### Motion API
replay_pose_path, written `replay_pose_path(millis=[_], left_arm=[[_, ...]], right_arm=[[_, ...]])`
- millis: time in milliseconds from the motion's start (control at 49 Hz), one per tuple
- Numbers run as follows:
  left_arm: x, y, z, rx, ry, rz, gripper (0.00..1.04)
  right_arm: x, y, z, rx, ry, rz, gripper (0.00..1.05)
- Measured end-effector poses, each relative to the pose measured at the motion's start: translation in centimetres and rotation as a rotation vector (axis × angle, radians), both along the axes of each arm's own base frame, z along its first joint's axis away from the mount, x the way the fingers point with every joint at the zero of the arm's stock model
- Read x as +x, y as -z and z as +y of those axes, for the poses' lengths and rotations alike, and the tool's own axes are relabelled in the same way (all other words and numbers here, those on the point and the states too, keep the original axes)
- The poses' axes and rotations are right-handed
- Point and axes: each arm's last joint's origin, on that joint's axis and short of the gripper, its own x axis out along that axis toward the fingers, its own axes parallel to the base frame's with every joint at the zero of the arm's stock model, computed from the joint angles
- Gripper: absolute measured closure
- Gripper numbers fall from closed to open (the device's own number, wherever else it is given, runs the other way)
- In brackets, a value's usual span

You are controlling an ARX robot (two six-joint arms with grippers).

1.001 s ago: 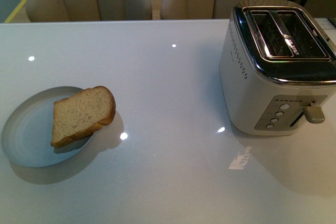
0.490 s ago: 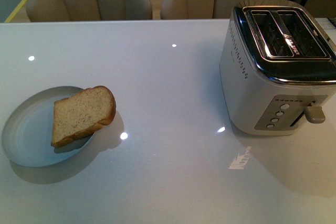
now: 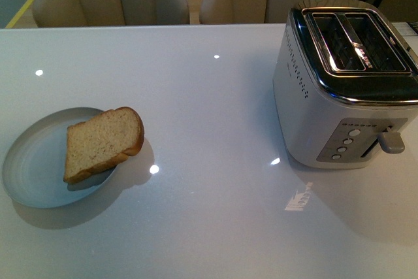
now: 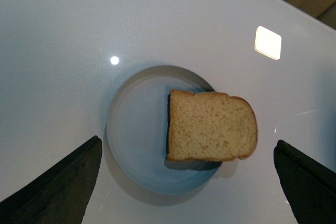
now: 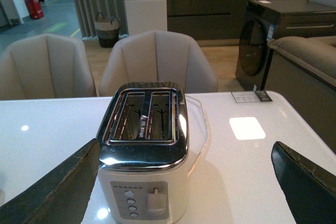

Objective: Left arm holds plate, right arm toasts bread

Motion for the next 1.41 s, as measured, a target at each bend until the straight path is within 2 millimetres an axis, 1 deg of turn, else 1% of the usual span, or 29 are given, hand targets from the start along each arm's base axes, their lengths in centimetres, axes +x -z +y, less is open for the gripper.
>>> replay_pose_path(millis=[82,143,204,306,388,552,715,838,940,1164,1226,1307,1348,1410], left_arm=[[1.8,1.6,0.2,-0.022,-0.021,0.051,0.07],[3.1,3.4,0.5,-0.028,-0.055,0.106,0.07],[4.5,5.6,0.7,-0.051,-0.095,0.172,0.07],[5.7,7.8,1.1,-0.073,-0.141,0.23,0.07],[6.4,8.9,1.3,-0.082,-0.174,0.26,0.07],[7.8,12.0,1.9,-0.074,-0.239,0.348,0.07],[7.9,14.7,1.4,-0.07,-0.246,0.404,0.07],[7.7,15.9,1.0,-0.058,-0.232,0.439,0.07],[8.0,16.3,0.8,-0.012,-0.217,0.441,0.07],[8.5,16.9,0.3,0.002,-0.174,0.451,0.08],[8.6,16.9,0.2,0.005,-0.167,0.452,0.14],[8.6,17.0,0.0,0.009,-0.162,0.458,0.24],[8.7,17.1,0.0,0.01,-0.161,0.459,0.31],[8.7,17.1,-0.1,0.01,-0.161,0.461,0.39]], right_arm=[[0.0,0.0,0.0,0.0,0.0,0.0,0.09],[0.0,0.0,0.0,0.0,0.0,0.0,0.09],[0.0,0.0,0.0,0.0,0.0,0.0,0.09],[0.0,0.0,0.0,0.0,0.0,0.0,0.09],[0.0,0.0,0.0,0.0,0.0,0.0,0.09],[0.0,0.0,0.0,0.0,0.0,0.0,0.09],[0.0,0.0,0.0,0.0,0.0,0.0,0.09],[0.0,0.0,0.0,0.0,0.0,0.0,0.09],[0.0,0.0,0.0,0.0,0.0,0.0,0.09],[0.0,0.0,0.0,0.0,0.0,0.0,0.09],[0.0,0.0,0.0,0.0,0.0,0.0,0.09],[0.0,0.0,0.0,0.0,0.0,0.0,0.09],[0.0,0.0,0.0,0.0,0.0,0.0,0.09],[0.0,0.0,0.0,0.0,0.0,0.0,0.09]])
